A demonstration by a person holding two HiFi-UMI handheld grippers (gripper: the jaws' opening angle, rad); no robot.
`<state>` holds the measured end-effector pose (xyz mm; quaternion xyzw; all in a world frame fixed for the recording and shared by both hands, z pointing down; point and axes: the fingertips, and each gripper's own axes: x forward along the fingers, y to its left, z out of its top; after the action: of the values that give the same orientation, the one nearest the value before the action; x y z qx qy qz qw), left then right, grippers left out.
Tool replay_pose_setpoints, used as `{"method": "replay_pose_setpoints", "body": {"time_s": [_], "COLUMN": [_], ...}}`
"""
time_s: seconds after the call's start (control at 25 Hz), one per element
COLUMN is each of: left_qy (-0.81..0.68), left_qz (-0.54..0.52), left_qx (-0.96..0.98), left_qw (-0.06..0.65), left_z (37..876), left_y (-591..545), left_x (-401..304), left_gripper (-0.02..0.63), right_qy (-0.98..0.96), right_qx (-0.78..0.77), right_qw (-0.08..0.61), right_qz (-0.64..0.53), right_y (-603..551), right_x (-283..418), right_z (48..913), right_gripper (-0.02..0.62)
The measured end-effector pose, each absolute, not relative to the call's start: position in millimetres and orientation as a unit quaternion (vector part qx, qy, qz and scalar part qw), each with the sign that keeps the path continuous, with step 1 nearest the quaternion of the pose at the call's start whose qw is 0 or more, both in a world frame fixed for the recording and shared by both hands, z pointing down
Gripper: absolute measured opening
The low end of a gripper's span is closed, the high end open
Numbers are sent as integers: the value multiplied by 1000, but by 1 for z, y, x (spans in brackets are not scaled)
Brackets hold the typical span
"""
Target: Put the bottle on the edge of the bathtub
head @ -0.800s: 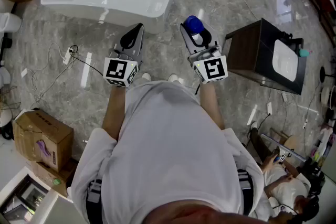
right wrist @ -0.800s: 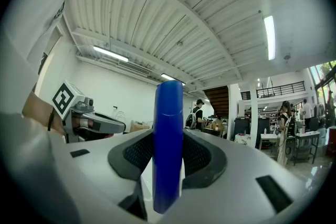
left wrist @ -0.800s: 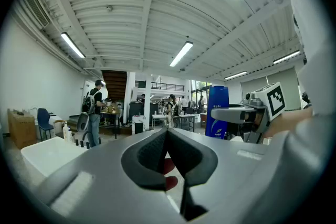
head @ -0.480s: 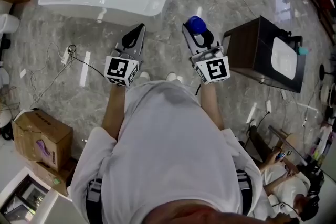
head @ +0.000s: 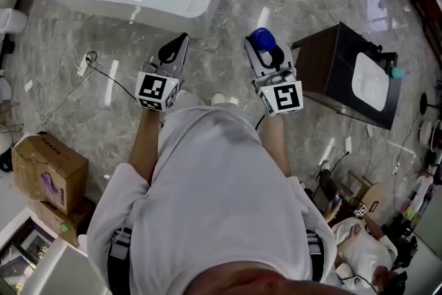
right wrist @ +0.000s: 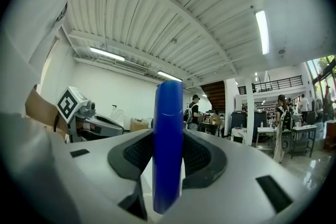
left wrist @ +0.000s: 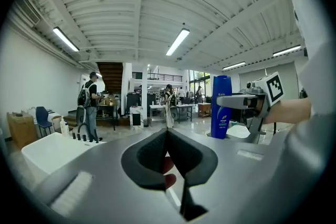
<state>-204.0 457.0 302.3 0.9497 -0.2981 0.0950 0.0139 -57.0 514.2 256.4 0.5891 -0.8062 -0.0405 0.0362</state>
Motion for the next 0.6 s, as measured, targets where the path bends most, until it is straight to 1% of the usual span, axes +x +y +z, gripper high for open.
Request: {"method": "replay_pose_setpoints", "body": {"time_s": [0.4,0.6], "left_qy": [-303,-302], "left_qz": [121,120], "left_qx": [945,946], "left_qw": [-8,-15], "left_z": [305,310], "left_y": [450,420], "left_x": [-150,-124], "left_gripper": [-2,-2], "right_qy": [-817,-821], "right_qx": [576,567], "right_qw": [17,34], "right_qz": [-22,-47], "right_y": [503,466], "right_x": [-4,13], "right_z": [265,261], "right_gripper": [153,153]}}
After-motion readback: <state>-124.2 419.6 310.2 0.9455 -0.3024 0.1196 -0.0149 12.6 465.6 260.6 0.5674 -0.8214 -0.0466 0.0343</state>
